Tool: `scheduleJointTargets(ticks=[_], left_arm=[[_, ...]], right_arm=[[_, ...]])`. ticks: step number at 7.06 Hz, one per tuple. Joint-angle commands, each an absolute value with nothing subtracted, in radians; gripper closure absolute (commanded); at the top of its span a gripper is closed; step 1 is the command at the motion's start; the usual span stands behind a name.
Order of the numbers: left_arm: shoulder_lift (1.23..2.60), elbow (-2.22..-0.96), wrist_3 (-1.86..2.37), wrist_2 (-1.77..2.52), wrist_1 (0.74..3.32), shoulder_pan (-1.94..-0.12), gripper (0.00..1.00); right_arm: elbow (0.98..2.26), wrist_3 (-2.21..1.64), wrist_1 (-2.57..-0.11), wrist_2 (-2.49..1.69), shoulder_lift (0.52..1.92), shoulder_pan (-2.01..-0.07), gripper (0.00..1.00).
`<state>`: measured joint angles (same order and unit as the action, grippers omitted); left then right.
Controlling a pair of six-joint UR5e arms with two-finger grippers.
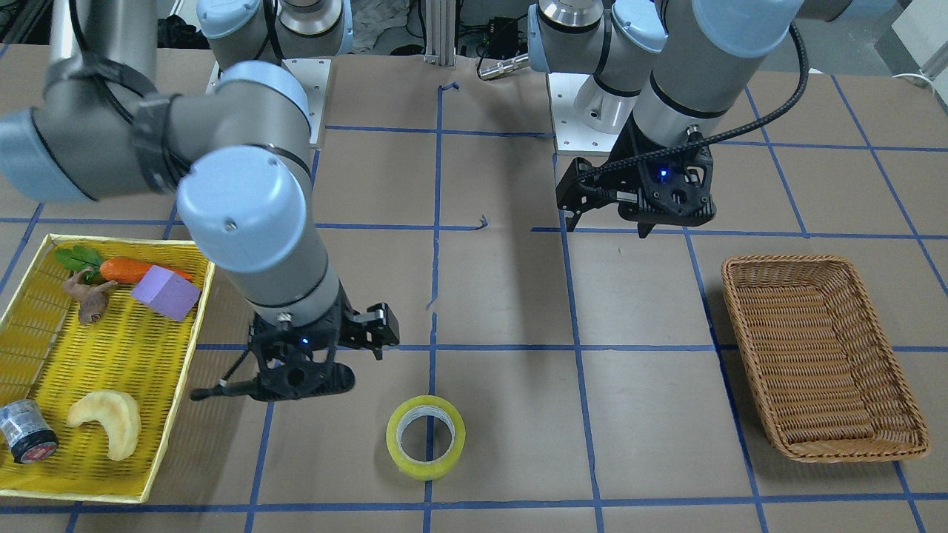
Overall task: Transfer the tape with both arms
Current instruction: 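Release the tape and raise the right gripper while the left arm reaches toward the tape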
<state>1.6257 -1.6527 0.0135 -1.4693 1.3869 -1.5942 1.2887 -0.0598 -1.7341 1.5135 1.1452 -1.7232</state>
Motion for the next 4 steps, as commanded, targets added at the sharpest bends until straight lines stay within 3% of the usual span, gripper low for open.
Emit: scheduleJointTargets(ticks=[1,2,4], left_arm=[[1.71,-1.651,0.051,-1.424,1.2,-1.623,0.0],[1.751,-1.649,0.066,-1.424,1.11,-1.662,0.0],[1.868,-1.57,0.098,-1.419,1.072,-1.69,0.0]], right_arm=[[1.395,-0.046,-1.619,1.514,1.358,-1.616,0.0],[1.463,-0.034,-1.599,1.522,1.452,-1.605,0.0],[1.476,-0.031,-1.522,1.557,1.502,-1.597,0.0]])
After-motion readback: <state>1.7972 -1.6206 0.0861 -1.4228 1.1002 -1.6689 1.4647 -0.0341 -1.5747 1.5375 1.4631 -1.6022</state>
